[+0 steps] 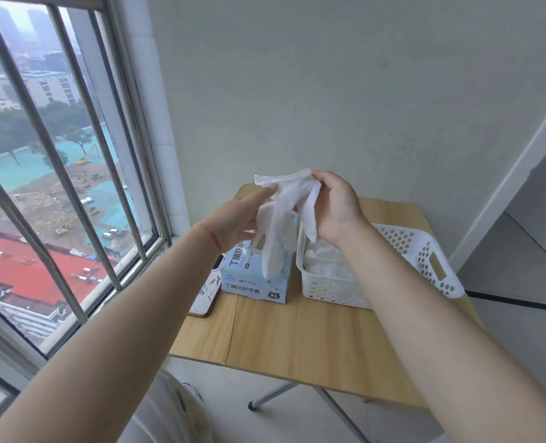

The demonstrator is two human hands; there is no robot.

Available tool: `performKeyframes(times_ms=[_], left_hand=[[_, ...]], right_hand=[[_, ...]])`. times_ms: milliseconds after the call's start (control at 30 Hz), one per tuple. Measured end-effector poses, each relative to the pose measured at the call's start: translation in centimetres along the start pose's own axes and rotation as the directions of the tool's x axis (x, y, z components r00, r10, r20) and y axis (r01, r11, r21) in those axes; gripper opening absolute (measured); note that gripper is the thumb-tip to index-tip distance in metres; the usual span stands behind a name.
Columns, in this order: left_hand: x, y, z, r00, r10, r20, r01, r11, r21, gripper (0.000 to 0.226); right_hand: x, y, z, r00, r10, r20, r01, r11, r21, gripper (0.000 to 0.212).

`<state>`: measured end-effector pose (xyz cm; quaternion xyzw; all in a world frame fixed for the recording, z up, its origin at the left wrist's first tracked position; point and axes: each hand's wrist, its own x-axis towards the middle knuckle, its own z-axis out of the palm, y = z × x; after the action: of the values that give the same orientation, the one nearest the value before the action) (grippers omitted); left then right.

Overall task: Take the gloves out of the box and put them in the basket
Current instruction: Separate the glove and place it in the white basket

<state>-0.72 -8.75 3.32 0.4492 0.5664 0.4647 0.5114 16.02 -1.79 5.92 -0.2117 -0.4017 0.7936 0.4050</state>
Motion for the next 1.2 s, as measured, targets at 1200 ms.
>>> performKeyframes(times_ms=[1200], left_hand=[[-2.8,-0.9,-0.6,0.983,-0.144,0.110,0.085,0.903,0.422,0.033]], right_hand=[[-1.1,-0.6,-1.2,0.967,-0.114,-0.227,-0.081,0.708,-0.701,0.019]])
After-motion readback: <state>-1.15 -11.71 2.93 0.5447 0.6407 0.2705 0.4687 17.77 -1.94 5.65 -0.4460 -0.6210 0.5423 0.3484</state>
